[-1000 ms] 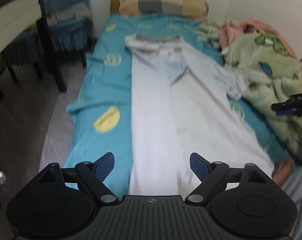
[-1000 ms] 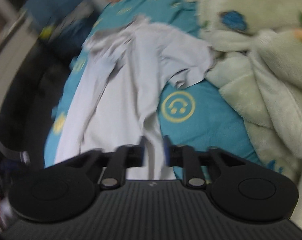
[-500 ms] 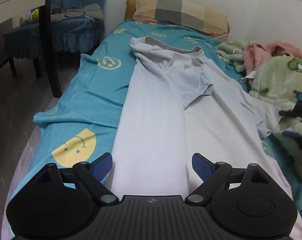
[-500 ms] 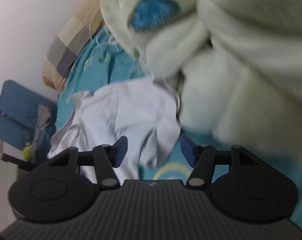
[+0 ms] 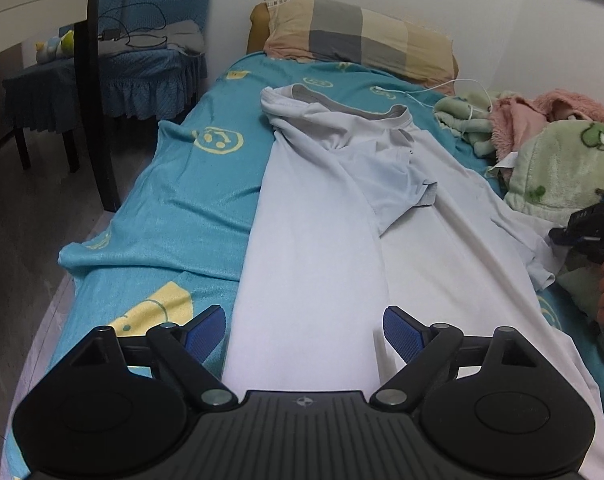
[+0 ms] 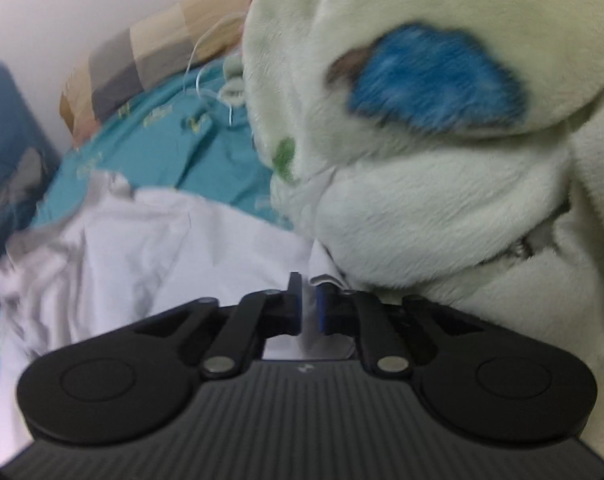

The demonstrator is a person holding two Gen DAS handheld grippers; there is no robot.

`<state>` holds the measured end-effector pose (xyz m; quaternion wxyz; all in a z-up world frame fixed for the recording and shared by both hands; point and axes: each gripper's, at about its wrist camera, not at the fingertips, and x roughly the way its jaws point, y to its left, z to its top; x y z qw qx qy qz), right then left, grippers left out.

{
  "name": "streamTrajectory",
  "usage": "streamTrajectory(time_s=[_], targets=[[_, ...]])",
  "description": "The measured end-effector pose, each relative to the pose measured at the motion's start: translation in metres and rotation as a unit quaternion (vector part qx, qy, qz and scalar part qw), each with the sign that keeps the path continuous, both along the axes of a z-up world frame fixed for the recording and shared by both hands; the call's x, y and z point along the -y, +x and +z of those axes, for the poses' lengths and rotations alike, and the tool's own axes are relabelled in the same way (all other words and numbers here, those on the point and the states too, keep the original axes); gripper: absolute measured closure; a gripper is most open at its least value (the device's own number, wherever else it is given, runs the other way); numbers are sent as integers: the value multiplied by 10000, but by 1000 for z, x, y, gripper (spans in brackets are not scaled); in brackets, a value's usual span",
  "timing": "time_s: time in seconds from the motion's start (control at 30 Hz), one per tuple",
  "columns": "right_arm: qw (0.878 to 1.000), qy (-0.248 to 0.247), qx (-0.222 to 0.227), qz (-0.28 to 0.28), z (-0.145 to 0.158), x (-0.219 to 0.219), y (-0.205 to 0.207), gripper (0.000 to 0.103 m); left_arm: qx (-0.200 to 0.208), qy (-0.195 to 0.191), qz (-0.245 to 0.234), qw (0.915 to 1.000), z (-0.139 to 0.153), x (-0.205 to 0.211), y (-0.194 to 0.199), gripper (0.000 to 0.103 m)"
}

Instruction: Fold clothes

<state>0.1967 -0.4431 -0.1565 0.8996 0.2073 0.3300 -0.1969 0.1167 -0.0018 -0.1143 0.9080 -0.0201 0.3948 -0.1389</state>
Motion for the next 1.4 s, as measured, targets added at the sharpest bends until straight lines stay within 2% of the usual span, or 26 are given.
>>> streamTrajectory(time_s=[0.17,0.43,0.53,0.63,0.73,0.9,0.97,1.03,1.1,1.2,1.3,1.4], targets=[[9997,-236,4,28,12,-4,-6,96,81,23,25,10000,5,2,-7,15],[9983,-577,-67,90,28,-11,-15,91,148,29,40,9999,10,3,-15,15],[9975,-440,-529,182,19,-15,-11,69,142,30,13,9999,9,5,-14,15],[9941,-710,-798,204,11,-25,-7,66,114,25,-3,9999,6,6,-13,15],[9895,-1104,-924,98,0,-28,2,66,79,19,-6,10000,3,6,-11,15],[9932,-922,-680,219,9,-21,3,65,69,-2,57,10000,1,4,-7,15],[9946,-821,-566,281,14,-18,3,78,72,-46,72,9999,2,3,-7,15],[9958,-720,-453,343,19,-15,3,84,116,-97,86,9998,5,1,-8,15],[9967,-619,-339,404,24,-12,2,87,170,-165,127,9996,9,-1,-9,15],[9974,-502,-91,514,55,-23,1,89,191,-307,155,9992,13,-6,-10,15],[9967,-576,-221,525,82,-37,7,89,218,-415,155,9988,16,-9,-12,16],[9959,-572,-579,401,91,-40,14,89,276,-428,156,9986,19,-9,-13,16]])
